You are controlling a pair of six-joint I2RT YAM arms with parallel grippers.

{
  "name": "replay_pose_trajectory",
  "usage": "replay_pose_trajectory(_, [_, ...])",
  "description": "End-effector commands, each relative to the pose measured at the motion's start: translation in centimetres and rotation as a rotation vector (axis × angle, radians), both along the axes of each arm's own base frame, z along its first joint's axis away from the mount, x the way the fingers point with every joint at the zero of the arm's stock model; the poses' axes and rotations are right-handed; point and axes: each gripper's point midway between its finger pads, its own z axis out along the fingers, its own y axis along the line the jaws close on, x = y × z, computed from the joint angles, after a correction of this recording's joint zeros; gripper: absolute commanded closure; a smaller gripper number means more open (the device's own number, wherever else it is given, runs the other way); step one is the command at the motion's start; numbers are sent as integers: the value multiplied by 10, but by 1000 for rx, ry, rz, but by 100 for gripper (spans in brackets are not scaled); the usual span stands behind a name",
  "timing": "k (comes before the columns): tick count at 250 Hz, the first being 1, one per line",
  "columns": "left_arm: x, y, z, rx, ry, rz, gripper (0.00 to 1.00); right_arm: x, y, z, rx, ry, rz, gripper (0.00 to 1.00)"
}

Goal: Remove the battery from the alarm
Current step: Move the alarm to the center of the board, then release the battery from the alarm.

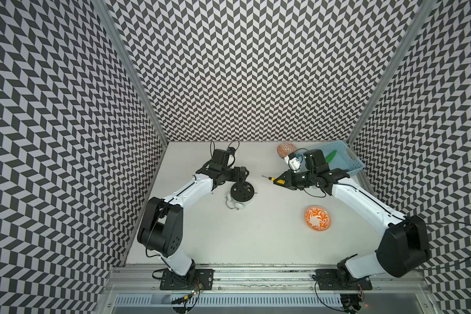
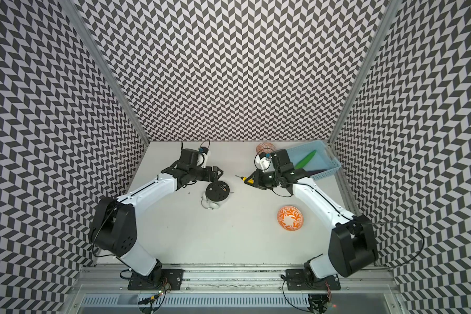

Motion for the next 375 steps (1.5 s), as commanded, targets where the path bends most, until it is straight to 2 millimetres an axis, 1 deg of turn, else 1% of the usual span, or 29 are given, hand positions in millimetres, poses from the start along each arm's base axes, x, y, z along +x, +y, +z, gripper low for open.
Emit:
replay_pose_trajectory(1, [1, 12, -21, 58, 87, -82, 21, -1, 0, -11, -81, 35, -3, 100])
replay_pose_trajectory(16, [2, 4, -30, 19, 142, -104, 28, -4, 7, -16, -84, 54, 14, 100])
replay_pose_trajectory(31, [-5, -4, -34, -43, 193, -128, 32, -5, 14, -18, -92, 66, 31, 100])
replay_pose_trajectory(45, [-15, -7, -34, -91, 223, -131, 33, -7, 20, -20, -104, 72, 47, 100])
replay_pose_trajectory(61, [-27, -6, -32, -121, 252, -107, 33, -8, 24, -23, -121, 81, 59, 100])
replay_pose_trajectory(74, [-37, -6, -31, -151, 278, -84, 36, -6, 24, -27, -140, 89, 60, 100])
replay_pose_trajectory(96, [-58, -14, -28, -244, 339, -72, 37, -6, 25, -32, -164, 101, 70, 100])
replay_pose_trajectory(113, [-74, -21, -30, -281, 381, -61, 41, -6, 27, -37, -184, 112, 87, 100])
replay_pose_trajectory(136, [-87, -25, -32, -316, 410, -45, 43, -7, 29, -44, -235, 128, 119, 100])
replay_pose_trajectory(147, [-87, -23, -32, -308, 402, -37, 41, -7, 27, -49, -264, 138, 125, 100])
replay_pose_trajectory(169, [-75, -8, -36, -200, 360, 1, 38, -7, 24, -54, -301, 164, 129, 100])
replay_pose_trajectory(184, [-69, -5, -38, -147, 349, -4, 38, -12, 25, -54, -321, 182, 144, 100])
replay_pose_trajectory(199, [-65, -5, -39, -117, 338, -17, 38, -16, 25, -56, -352, 194, 152, 100])
replay_pose_trajectory(218, [-67, -9, -43, -109, 340, -49, 40, -17, 26, -62, -376, 202, 157, 100])
replay_pose_trajectory(233, [-71, -14, -46, -119, 353, -78, 44, -16, 27, -67, -396, 213, 161, 100])
replay_pose_trajectory(259, [-78, -21, -52, -118, 365, -111, 47, -12, 33, -70, -418, 222, 168, 100])
replay_pose_trajectory(286, [-83, -24, -63, -93, 385, -122, 53, -16, 35, -78, -441, 253, 178, 100])
replay_pose_trajectory(308, [-84, -25, -71, -82, 398, -123, 62, -20, 35, -82, -452, 272, 178, 100])
replay_pose_trajectory(330, [-86, -26, -75, -74, 400, -126, 64, -22, 33, -86, -467, 292, 172, 100])
replay_pose_trajectory(337, [-86, -26, -76, -70, 399, -127, 64, -19, 34, -86, -471, 289, 169, 100])
replay_pose_trajectory(339, [-86, -26, -76, -69, 398, -127, 64, -23, 32, -87, -484, 307, 172, 100])
replay_pose_trajectory(342, [-86, -25, -77, -66, 399, -126, 65, -23, 31, -87, -491, 313, 172, 100])
replay_pose_trajectory(375, [-87, -26, -79, -52, 386, -135, 67, -21, 34, -82, -526, 312, 186, 100])
